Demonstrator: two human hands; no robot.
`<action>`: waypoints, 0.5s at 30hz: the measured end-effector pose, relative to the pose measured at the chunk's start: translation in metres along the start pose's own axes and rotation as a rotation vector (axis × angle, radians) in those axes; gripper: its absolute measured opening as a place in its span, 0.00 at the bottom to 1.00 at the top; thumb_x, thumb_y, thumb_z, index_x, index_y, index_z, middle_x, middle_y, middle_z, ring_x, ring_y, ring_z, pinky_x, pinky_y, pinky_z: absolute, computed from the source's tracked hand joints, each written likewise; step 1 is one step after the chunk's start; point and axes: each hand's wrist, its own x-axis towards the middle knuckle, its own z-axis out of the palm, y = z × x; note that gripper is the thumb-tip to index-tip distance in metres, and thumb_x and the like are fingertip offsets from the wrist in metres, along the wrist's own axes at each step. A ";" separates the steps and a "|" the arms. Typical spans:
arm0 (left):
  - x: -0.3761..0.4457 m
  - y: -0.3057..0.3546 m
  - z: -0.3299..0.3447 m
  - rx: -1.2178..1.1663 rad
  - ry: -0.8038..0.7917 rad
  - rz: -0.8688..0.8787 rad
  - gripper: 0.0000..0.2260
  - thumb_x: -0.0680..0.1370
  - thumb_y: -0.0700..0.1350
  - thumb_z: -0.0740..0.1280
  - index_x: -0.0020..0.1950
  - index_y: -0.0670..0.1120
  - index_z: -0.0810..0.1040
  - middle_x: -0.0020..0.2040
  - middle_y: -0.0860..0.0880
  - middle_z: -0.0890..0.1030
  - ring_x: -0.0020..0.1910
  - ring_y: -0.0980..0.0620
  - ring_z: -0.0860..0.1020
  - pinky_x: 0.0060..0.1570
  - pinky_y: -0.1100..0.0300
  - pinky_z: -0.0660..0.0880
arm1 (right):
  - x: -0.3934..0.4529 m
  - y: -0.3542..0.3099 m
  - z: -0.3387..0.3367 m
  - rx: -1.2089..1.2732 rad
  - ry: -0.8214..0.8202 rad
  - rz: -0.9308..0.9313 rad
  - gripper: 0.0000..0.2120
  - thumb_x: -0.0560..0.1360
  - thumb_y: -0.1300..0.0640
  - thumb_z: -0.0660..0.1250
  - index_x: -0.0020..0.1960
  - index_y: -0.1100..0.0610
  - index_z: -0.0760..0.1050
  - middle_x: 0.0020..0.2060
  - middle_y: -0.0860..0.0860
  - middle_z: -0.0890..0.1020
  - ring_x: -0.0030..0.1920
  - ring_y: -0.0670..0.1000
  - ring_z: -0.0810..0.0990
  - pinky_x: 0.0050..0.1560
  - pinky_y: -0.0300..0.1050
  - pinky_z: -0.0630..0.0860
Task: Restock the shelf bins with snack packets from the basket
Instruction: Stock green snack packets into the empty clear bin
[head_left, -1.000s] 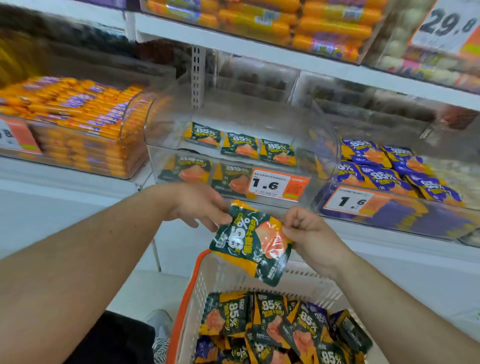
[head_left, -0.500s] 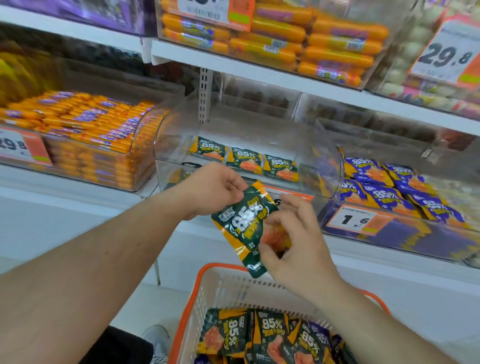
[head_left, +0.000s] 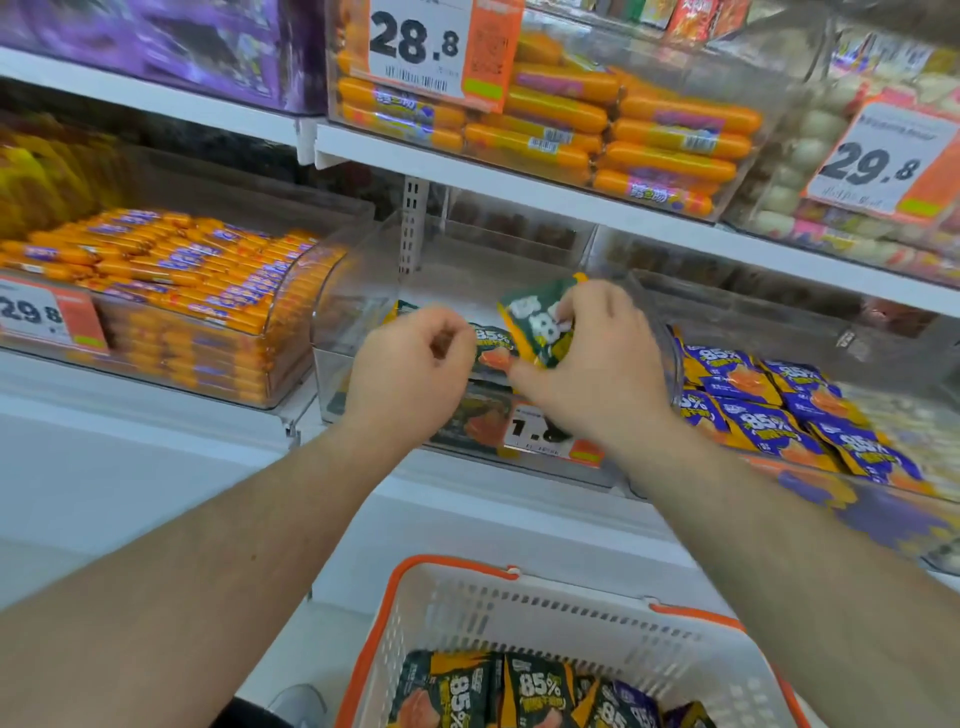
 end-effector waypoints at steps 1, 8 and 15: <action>-0.002 -0.005 0.003 0.082 -0.032 0.057 0.07 0.77 0.46 0.65 0.45 0.47 0.83 0.39 0.54 0.82 0.42 0.49 0.79 0.43 0.58 0.72 | 0.016 0.001 -0.001 0.017 -0.045 0.057 0.27 0.65 0.42 0.72 0.56 0.51 0.65 0.58 0.53 0.70 0.56 0.58 0.72 0.54 0.52 0.72; -0.011 -0.030 0.017 0.354 -0.166 0.170 0.08 0.77 0.49 0.64 0.47 0.52 0.83 0.42 0.54 0.83 0.47 0.47 0.78 0.49 0.57 0.58 | 0.067 0.043 0.047 -0.180 -0.457 0.383 0.43 0.67 0.34 0.71 0.71 0.55 0.58 0.64 0.61 0.72 0.61 0.63 0.74 0.46 0.46 0.70; -0.010 -0.030 0.019 0.325 -0.150 0.189 0.12 0.74 0.50 0.59 0.44 0.52 0.83 0.38 0.54 0.82 0.42 0.48 0.77 0.48 0.57 0.58 | 0.070 0.049 0.074 -0.431 -0.738 0.286 0.33 0.71 0.38 0.69 0.67 0.57 0.66 0.57 0.56 0.78 0.56 0.58 0.77 0.47 0.46 0.73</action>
